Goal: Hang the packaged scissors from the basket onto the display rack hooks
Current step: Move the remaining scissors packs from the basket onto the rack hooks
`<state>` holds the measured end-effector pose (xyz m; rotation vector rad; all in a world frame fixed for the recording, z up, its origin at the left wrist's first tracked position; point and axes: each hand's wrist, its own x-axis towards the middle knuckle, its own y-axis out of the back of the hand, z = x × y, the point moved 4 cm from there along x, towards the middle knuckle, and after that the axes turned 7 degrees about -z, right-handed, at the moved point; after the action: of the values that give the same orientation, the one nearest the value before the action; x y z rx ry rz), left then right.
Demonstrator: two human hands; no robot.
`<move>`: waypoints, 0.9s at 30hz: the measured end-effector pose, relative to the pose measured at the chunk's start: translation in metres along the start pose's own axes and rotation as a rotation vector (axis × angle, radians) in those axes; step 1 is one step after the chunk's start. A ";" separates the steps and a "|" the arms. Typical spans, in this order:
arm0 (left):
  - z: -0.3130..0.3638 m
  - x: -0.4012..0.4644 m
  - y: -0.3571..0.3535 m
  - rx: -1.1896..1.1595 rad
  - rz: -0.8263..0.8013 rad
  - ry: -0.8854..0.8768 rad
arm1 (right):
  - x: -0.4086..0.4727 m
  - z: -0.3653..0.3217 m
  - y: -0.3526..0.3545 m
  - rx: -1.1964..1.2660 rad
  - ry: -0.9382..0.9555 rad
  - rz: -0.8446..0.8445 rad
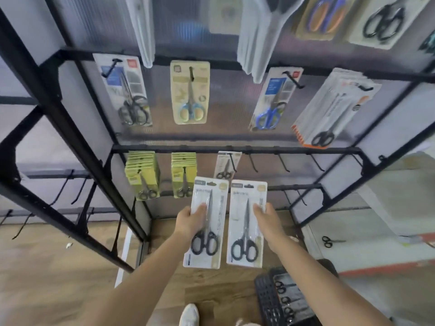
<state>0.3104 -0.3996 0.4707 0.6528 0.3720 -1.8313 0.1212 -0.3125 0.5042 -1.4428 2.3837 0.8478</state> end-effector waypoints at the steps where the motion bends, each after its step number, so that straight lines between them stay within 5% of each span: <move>1: 0.000 0.006 -0.002 -0.007 -0.008 -0.008 | 0.009 -0.001 -0.004 -0.011 0.011 0.002; 12: -0.033 0.085 -0.020 0.001 0.141 -0.090 | 0.102 0.032 -0.022 0.008 0.158 0.037; 19: -0.042 0.120 -0.042 0.033 0.215 -0.291 | 0.142 0.035 -0.026 -0.050 0.468 -0.011; 27: -0.057 0.140 -0.036 -0.053 0.288 -0.274 | 0.174 0.042 -0.029 0.005 0.464 0.012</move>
<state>0.2566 -0.4623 0.3394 0.3886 0.1347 -1.6017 0.0569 -0.4263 0.3780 -1.7850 2.7131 0.5523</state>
